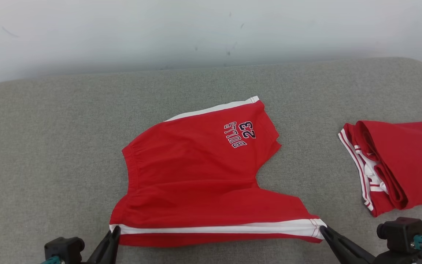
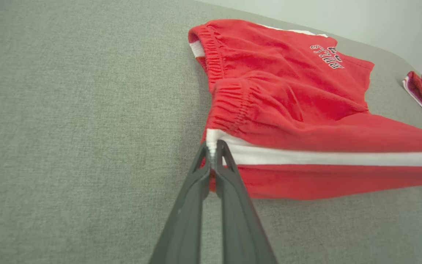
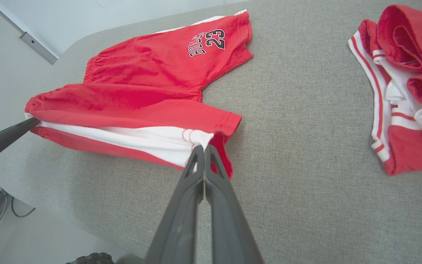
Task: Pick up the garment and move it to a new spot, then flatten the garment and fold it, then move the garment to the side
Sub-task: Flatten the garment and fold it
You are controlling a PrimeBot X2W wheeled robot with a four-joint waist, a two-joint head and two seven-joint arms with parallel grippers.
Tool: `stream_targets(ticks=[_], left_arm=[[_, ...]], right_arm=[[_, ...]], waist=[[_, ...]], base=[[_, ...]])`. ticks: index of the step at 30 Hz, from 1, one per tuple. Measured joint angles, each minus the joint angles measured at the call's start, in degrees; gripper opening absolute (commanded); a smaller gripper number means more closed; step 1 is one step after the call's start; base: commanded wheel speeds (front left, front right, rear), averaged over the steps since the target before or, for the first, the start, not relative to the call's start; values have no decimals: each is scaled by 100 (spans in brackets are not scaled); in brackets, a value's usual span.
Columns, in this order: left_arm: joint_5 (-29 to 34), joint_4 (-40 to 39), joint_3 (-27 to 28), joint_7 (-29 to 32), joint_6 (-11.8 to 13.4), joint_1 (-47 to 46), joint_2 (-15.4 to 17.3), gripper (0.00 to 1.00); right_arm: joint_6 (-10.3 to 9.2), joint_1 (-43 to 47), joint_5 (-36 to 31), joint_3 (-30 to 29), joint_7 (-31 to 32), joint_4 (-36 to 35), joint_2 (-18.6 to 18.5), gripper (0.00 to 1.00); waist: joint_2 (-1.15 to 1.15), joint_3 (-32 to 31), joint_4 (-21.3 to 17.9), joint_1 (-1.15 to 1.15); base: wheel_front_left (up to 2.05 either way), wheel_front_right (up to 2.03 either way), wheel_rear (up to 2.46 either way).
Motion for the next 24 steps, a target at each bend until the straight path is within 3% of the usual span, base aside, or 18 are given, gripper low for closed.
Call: stream_targets(ticks=[9, 24], left_arm=[[-108, -413, 90, -70, 49, 43, -68, 0], [5, -276, -129, 281, 107, -1453, -576, 0]], right_arm=[[80, -476, 133, -234, 0, -289, -130, 0], [722, -2920, 497, -390, 511, 799, -666, 0]], waist=[[0, 24, 39, 0], [0, 574, 335, 2]], base=[[0, 0, 0], [0, 0, 0]])
